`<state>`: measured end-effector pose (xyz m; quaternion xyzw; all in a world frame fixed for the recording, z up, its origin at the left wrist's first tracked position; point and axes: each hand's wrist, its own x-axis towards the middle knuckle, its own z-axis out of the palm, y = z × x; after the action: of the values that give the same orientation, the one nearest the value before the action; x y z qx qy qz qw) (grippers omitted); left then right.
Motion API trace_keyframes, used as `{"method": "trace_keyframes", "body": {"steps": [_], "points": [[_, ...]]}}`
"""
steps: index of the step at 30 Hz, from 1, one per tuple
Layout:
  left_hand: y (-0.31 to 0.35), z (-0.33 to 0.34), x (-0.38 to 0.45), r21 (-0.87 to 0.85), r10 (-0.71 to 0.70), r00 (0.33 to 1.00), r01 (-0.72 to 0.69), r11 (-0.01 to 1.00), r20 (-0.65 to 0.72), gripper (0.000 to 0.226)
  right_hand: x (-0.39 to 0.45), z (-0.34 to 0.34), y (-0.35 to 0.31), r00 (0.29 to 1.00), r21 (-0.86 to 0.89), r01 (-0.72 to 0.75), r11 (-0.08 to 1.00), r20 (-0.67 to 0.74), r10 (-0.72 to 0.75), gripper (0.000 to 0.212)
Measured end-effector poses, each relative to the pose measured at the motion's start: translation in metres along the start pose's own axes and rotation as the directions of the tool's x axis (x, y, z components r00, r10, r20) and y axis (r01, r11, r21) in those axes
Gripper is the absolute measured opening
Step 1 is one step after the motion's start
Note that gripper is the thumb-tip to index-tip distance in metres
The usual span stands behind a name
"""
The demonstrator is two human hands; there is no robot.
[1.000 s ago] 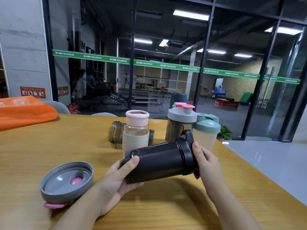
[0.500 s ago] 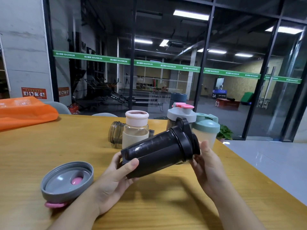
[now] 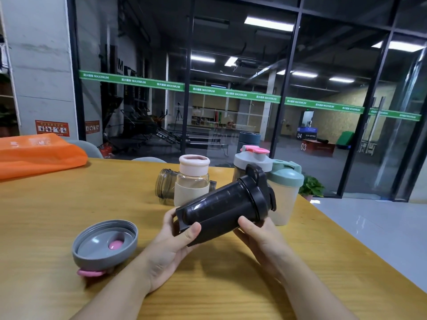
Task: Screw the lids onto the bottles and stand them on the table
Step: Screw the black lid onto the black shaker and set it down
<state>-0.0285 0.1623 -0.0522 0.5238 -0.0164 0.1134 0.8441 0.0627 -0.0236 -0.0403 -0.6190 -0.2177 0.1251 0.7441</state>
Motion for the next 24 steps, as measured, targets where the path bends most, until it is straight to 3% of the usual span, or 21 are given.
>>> {"method": "trace_keyframes", "body": {"steps": [4, 7, 10, 14, 17, 20, 24], "points": [[-0.002, 0.0, -0.001, 0.217, 0.063, 0.998, -0.059, 0.974, -0.008, 0.104, -0.003, 0.002, -0.004, 0.995, 0.056, 0.084, 0.995, -0.057, -0.081, 0.111], [-0.004, 0.003, -0.004, 0.389, 0.082, 0.997, -0.075, 0.918, -0.002, 0.084, -0.007, -0.002, -0.01, 0.979, 0.109, 0.179, 0.978, -0.116, -0.166, 0.108], [-0.005, 0.007, -0.005, 0.487, 0.103, 0.994, -0.079, 0.87, -0.023, 0.101, -0.009, -0.009, -0.017, 0.949, 0.162, 0.276, 0.947, -0.205, -0.241, 0.102], [-0.008, 0.004, -0.006, 0.613, 0.208, 0.978, -0.153, 0.775, -0.02, 0.06, -0.012, -0.013, -0.018, 0.883, 0.043, 0.388, 0.92, -0.303, -0.359, 0.095], [-0.011, 0.002, -0.006, 0.722, 0.312, 0.95, -0.22, 0.656, 0.006, 0.038, -0.013, -0.011, -0.017, 0.852, -0.084, 0.412, 0.907, -0.317, -0.416, 0.084], [-0.012, 0.002, -0.005, 0.807, 0.393, 0.918, -0.274, 0.522, 0.058, 0.031, -0.009, -0.013, -0.013, 0.852, -0.127, 0.377, 0.917, -0.342, -0.397, 0.079], [-0.014, -0.001, -0.002, 0.898, 0.498, 0.843, -0.363, 0.247, 0.204, 0.026, -0.003, -0.017, -0.006, 0.855, -0.175, 0.331, 0.927, -0.36, -0.373, 0.066]]}}
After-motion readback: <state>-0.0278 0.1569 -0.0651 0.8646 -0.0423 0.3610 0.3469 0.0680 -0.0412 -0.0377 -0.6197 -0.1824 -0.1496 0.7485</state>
